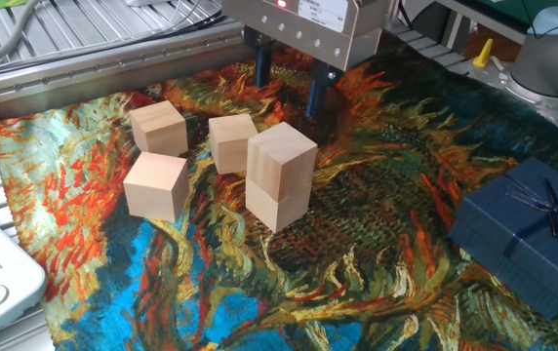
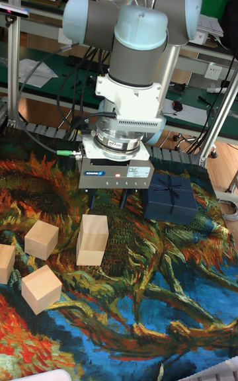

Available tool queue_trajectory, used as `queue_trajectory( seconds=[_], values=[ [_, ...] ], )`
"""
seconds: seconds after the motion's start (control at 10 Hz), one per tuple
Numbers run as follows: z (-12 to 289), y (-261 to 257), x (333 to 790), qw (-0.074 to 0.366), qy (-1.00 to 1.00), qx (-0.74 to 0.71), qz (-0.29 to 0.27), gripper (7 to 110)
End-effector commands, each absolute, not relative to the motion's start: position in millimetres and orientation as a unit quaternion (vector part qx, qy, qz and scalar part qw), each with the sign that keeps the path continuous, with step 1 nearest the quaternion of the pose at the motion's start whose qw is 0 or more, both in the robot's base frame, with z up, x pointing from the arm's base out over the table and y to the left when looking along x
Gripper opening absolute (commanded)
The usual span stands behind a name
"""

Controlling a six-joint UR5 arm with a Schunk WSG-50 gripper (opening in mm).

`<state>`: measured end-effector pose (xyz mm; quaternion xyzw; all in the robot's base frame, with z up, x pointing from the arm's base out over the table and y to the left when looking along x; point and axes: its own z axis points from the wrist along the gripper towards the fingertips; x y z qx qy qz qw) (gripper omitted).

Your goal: Stack the blocks in a vertical line of five

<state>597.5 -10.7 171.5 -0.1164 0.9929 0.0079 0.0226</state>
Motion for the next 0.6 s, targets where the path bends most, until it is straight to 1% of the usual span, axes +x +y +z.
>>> queue_trajectory(
  seconds=[0.0,0.5],
  values=[
    [171.9,-7.4,598.4,0.024,0.992,-0.119,0.018,66],
    [172.1,-2.4,598.2,0.025,0.991,-0.128,0.028,66]
  ],
)
